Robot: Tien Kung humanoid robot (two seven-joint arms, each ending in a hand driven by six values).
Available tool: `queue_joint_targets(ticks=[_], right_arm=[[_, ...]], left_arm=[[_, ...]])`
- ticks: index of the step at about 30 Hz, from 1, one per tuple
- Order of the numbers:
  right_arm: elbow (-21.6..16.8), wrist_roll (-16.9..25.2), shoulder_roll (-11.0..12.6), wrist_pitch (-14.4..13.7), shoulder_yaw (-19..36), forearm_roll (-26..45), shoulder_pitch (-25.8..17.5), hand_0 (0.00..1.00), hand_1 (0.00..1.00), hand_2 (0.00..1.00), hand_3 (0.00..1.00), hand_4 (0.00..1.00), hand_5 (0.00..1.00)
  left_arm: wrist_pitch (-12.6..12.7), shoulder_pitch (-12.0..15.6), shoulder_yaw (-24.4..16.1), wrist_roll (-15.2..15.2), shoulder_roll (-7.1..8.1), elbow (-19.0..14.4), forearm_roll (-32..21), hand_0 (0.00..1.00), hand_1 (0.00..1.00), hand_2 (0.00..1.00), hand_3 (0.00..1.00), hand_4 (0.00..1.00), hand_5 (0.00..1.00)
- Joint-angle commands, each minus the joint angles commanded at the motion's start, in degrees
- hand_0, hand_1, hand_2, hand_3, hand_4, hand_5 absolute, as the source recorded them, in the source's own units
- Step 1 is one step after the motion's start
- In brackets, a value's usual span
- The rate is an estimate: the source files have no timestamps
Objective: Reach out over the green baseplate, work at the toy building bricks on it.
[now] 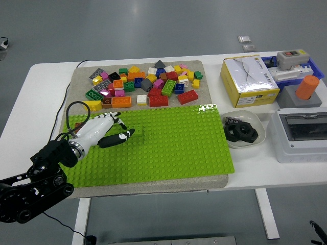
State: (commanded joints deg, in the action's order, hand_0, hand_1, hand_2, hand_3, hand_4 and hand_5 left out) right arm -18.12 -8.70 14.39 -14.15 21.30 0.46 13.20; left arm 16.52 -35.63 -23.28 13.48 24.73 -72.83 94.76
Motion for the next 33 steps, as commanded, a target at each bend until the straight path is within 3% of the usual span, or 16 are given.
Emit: queue_joint_targets(ticks=[11, 21, 33], right_arm=[[0.0, 0.1, 0.1, 0.0, 0.0, 0.2, 0.1, 0.683, 0.655, 0.714, 0.731, 0.886, 0.847], [0.0, 0.1, 0.1, 0.0, 0.0, 0.2, 0.1, 0.682, 0.654, 0.714, 0.731, 0.886, 0.847], [0.0, 0.2, 0.1, 0.1, -0.2, 0.5, 0.2, 0.682, 0.655, 0.713, 0.731, 0.887, 0.849]], left_arm=[[0.1, -1.5, 0.2, -0.1, -0.51, 0.0, 0.3, 0.998, 0.998, 0.998, 0.669, 0.709, 0.998], [0.3, -1.8, 1.6, -0.7, -2.81, 3.0, -0.9, 0.998, 0.998, 0.998, 0.668, 0.706, 0.998], [0.2, -1.9, 2.9, -0.8, -3.81, 5.0, -1.3, 0.998, 0.998, 0.998, 0.667, 0.701, 0.998]])
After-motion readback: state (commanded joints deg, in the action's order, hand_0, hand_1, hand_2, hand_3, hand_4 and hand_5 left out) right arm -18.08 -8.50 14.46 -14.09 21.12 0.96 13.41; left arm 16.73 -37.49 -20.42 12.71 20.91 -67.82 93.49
